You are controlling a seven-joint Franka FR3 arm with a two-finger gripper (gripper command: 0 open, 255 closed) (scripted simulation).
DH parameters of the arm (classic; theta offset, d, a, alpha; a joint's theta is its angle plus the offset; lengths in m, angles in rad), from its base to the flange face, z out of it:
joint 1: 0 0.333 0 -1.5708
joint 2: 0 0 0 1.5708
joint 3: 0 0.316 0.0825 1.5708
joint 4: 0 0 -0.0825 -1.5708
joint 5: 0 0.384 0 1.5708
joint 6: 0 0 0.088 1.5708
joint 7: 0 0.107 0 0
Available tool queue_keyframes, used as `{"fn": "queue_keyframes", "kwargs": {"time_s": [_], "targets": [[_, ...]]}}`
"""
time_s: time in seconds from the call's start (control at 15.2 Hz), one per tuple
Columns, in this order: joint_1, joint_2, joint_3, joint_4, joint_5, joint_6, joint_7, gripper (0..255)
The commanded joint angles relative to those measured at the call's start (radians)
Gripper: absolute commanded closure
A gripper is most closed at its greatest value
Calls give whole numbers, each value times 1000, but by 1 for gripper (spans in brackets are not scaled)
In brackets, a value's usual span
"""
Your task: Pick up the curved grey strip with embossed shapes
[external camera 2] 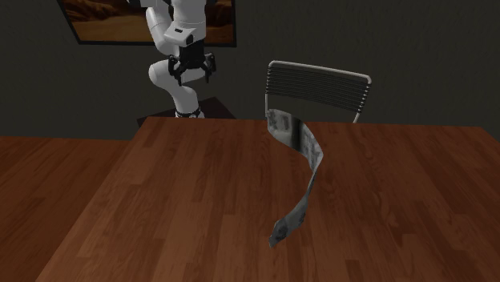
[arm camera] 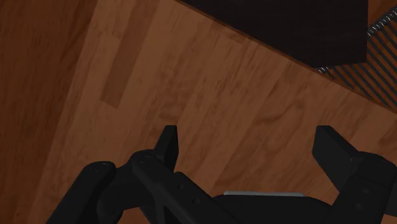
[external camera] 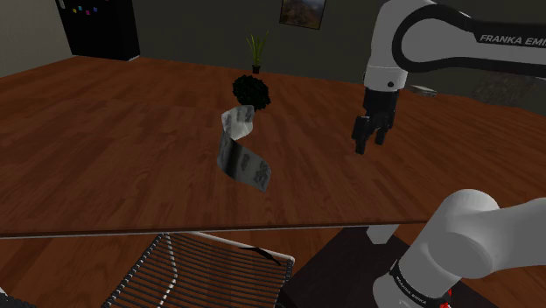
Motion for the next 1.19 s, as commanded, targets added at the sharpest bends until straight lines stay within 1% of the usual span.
{"fn": "queue_keyframes", "kwargs": {"time_s": [0.0, 0.33, 0.59, 0.86, 1.12], "targets": [[0, 0, 0, 0, 0, 0, 0, 0], [13, 142, 64, 51, 66, 119, 109, 0], [19, 265, 112, 114, 101, 204, 190, 0], [21, 395, 155, 197, 120, 277, 270, 0], [21, 529, 192, 299, 121, 336, 349, 0]]}}
